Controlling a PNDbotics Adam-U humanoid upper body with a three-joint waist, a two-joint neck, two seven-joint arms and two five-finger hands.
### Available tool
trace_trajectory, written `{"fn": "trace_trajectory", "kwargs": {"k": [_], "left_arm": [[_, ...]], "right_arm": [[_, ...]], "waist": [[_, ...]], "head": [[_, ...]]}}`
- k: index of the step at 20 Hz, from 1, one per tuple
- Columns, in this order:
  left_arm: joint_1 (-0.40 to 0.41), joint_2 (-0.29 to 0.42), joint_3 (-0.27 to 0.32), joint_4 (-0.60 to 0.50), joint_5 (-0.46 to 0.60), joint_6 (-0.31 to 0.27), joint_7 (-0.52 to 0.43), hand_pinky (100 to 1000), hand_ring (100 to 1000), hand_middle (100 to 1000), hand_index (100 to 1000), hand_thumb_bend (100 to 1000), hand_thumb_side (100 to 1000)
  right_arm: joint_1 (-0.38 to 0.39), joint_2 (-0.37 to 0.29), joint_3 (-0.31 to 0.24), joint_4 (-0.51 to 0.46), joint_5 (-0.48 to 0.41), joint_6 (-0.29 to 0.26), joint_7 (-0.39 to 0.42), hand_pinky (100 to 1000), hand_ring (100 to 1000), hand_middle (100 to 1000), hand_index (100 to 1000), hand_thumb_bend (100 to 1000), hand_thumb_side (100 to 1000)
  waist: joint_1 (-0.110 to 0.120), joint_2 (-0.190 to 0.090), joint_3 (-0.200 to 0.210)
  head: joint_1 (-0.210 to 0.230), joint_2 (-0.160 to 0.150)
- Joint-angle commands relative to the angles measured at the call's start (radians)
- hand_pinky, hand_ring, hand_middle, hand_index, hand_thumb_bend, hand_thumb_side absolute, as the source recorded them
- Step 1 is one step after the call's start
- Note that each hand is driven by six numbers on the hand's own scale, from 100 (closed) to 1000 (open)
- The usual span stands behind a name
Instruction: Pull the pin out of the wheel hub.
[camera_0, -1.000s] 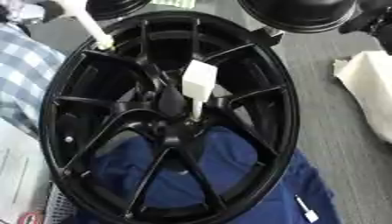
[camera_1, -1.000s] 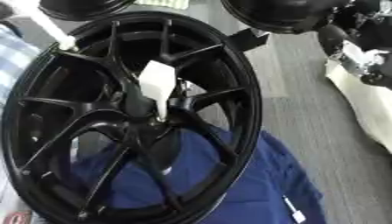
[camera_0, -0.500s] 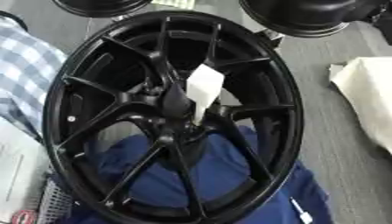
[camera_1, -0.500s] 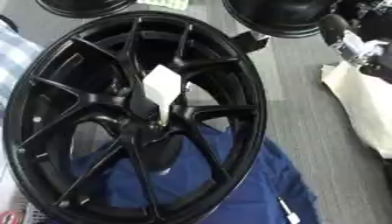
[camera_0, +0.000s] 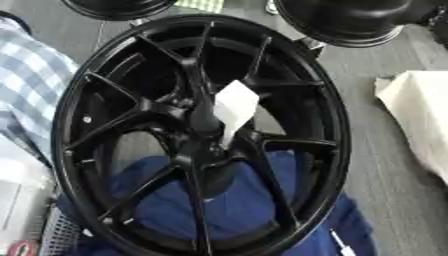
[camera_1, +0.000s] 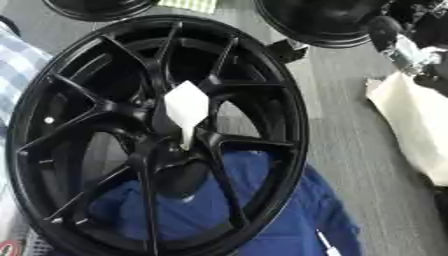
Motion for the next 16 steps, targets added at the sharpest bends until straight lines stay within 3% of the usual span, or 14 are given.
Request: {"fn": "trace_trajectory", "kwargs": {"k": [1,4,9,13,16], "left_arm": [[-0.009,0.0,0.039,-0.016,0.034,-0.007,0.062,860,815,722,776,379,630],[-0.017,-0.031,0.02,-0.125,0.152,-0.045,0.185,836,768,674,738,292,615],[-0.041,-0.099,-0.055,-0.355,0.309,-0.107,0.41,826,749,658,732,304,571],[-0.086,-0.188,-0.092,-0.373,0.332,-0.184,0.462,824,742,648,727,309,562],[-0.1,-0.275,-0.113,-0.374,0.345,-0.205,0.454,824,739,643,725,312,567]], "right_arm": [[-0.007,-0.02,-0.018,-0.015,-0.009,0.001,-0.005,941,772,636,793,167,278],[-0.013,-0.02,-0.019,-0.015,-0.015,-0.003,-0.009,941,771,635,792,171,273],[-0.031,-0.019,-0.018,-0.015,-0.031,-0.011,-0.011,939,771,635,792,175,268],[-0.043,-0.014,-0.017,-0.015,-0.042,-0.011,-0.011,939,770,634,792,178,267],[-0.053,-0.008,-0.016,-0.015,-0.049,-0.01,-0.01,939,770,634,791,180,265]], "waist": [[0.005,-0.017,0.003],[0.004,-0.019,0.001],[-0.002,-0.021,-0.009],[-0.007,-0.02,-0.016],[-0.011,-0.018,-0.02]], "head": [[-0.003,-0.017],[0.002,-0.019],[0.013,-0.023],[0.021,-0.027],[0.025,-0.033]]}}
